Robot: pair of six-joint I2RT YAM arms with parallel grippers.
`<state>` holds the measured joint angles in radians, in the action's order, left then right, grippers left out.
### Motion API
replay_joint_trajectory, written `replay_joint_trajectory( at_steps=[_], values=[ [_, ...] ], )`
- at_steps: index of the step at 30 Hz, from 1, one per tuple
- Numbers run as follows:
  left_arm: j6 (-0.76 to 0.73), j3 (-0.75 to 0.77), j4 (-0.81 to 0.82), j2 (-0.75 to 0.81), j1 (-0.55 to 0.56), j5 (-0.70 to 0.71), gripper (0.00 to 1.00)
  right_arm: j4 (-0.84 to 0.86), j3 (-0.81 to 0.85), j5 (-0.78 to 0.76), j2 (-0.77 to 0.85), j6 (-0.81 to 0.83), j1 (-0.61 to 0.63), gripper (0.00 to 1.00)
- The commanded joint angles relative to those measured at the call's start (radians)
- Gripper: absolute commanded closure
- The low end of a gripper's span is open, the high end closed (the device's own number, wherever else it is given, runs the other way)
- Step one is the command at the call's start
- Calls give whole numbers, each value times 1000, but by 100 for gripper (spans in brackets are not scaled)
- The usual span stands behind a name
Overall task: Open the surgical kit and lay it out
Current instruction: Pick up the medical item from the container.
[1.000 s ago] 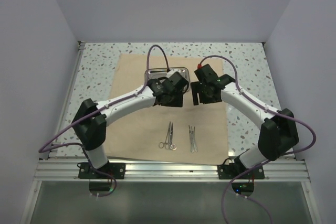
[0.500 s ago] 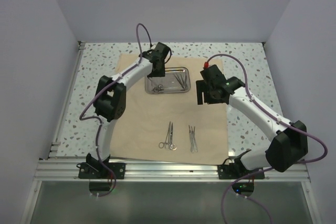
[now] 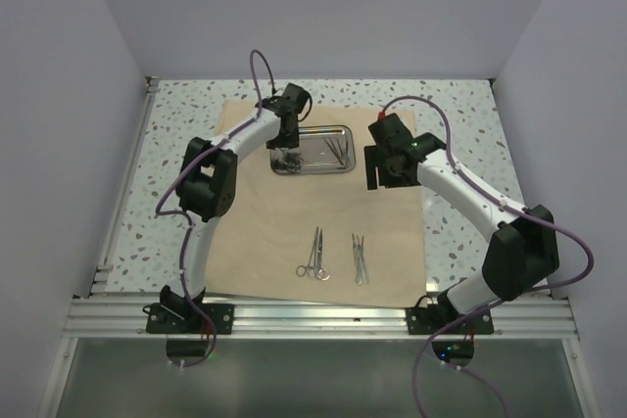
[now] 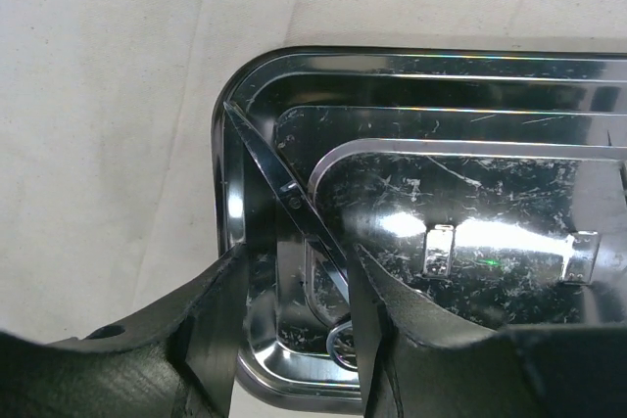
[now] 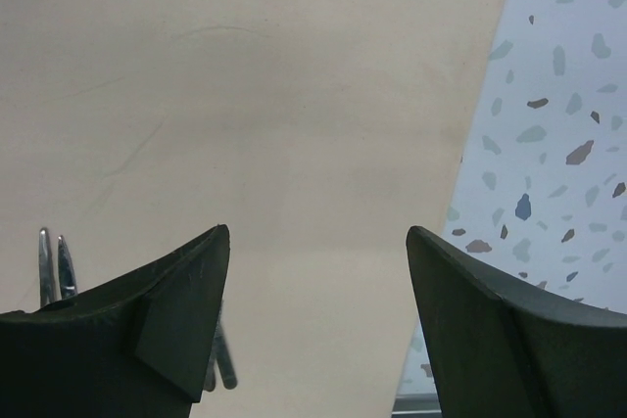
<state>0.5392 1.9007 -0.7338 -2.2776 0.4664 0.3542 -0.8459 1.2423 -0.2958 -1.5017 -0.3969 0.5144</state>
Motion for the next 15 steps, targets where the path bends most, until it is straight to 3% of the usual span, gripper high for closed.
replay_joint_trajectory(
  at_steps=[1, 15],
  values=[
    [21, -9, 31, 1, -15, -4, 52, 1, 74, 3, -32, 44, -14, 23],
    [57, 11, 74, -111, -61, -75, 54, -19, 158, 50, -130, 81, -37, 23]
  ],
)
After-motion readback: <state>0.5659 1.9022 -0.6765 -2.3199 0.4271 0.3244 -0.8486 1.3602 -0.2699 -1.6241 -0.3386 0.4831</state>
